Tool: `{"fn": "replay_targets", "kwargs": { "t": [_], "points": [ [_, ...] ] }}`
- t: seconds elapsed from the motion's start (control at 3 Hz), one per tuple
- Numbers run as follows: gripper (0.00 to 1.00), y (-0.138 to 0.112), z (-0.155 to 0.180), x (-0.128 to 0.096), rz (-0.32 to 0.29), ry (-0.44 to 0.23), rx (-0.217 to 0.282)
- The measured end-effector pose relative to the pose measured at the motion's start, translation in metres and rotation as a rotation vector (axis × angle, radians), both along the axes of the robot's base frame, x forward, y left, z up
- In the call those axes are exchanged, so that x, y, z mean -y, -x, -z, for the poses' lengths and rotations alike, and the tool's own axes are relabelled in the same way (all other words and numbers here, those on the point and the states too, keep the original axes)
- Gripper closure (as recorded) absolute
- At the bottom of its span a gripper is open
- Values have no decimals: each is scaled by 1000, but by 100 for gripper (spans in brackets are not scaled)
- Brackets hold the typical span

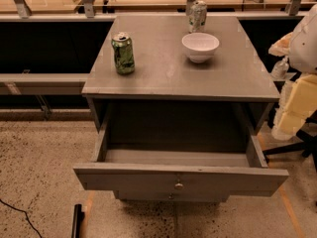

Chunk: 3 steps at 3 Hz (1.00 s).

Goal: Place green can into top drawer

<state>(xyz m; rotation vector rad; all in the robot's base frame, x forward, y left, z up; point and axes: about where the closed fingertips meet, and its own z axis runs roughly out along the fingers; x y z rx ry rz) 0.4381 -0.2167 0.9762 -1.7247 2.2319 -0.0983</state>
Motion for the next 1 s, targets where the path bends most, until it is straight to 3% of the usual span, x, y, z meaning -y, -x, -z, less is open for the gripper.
{"fn": "replay_targets", "kwargs": {
  "t": [0.33, 0.67, 1.0],
  "points": [
    [0, 0, 0, 0, 0, 0, 0],
    [0, -12, -2, -3, 40, -67, 40],
    [0, -49, -2, -4, 125, -271, 118]
  ]
}}
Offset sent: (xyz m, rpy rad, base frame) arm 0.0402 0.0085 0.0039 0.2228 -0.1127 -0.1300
